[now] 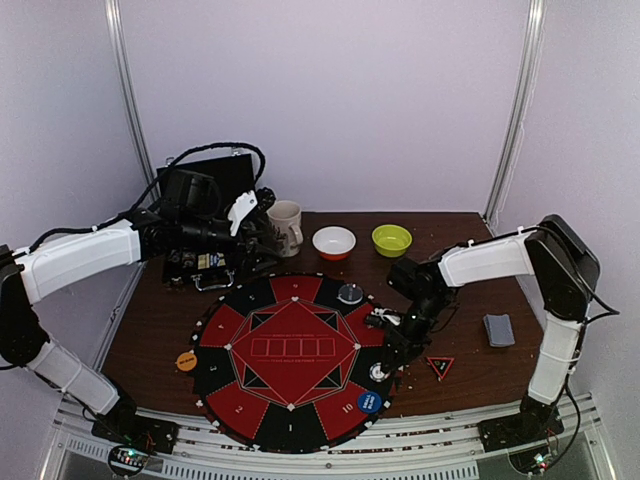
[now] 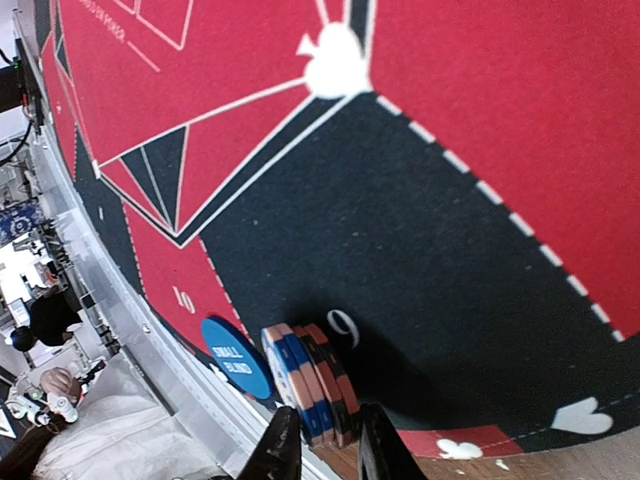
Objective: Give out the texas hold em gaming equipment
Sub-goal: Place the poker chips pile in the small blind area.
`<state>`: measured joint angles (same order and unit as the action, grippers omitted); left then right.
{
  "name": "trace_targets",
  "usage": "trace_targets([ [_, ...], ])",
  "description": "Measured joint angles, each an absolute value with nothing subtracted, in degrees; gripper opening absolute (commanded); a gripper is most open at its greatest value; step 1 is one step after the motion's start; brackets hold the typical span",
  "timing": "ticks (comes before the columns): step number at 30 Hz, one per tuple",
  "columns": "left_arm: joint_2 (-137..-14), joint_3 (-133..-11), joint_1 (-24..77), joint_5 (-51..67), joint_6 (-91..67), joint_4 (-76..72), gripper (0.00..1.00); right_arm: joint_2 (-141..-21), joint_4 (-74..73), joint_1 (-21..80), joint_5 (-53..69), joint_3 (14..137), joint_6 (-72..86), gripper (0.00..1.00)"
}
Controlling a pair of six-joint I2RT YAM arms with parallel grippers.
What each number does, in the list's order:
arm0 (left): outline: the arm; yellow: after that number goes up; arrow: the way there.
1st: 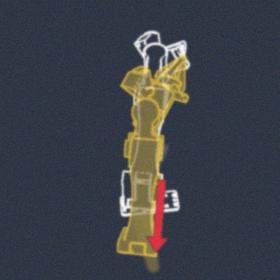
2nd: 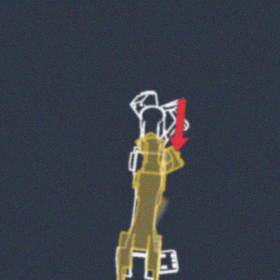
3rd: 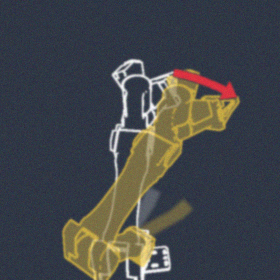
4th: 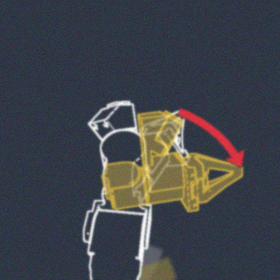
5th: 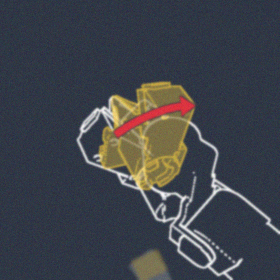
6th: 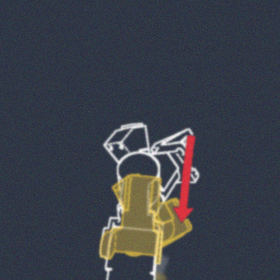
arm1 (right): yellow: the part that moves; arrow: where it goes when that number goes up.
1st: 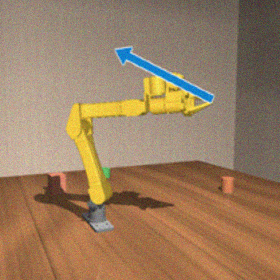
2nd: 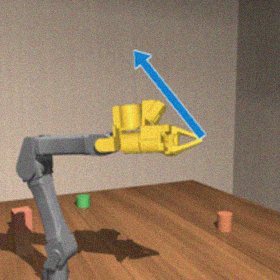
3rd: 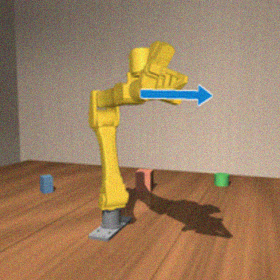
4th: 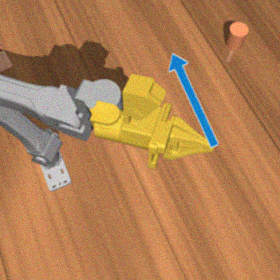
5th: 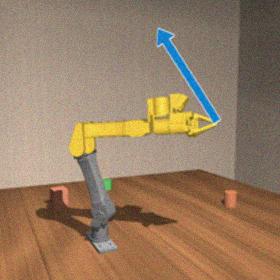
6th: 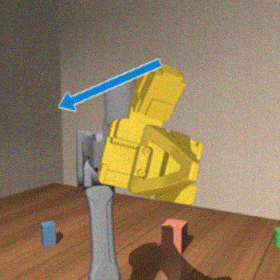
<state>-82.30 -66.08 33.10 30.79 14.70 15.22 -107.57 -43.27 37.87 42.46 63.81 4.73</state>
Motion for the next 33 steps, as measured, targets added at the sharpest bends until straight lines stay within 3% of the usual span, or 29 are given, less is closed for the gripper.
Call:
trace_targets([
  [16, -82.3, -66.1, 33.1, 30.0, 15.1, 16.6, 0.87, -107.9, -45.6, 37.7, 26.9, 69.3, 6.0, 0.33],
  [27, -82.0, -66.1, 33.0, 26.8, 17.5, 18.5, 0.88, -107.9, -46.6, 41.1, 25.0, 72.7, 4.9, 0.61],
  [33, -80.5, -66.1, 31.0, 24.7, 18.5, 19.6, 0.88, -107.9, -46.6, 43.7, 20.9, 72.7, 4.9, 0.65],
])
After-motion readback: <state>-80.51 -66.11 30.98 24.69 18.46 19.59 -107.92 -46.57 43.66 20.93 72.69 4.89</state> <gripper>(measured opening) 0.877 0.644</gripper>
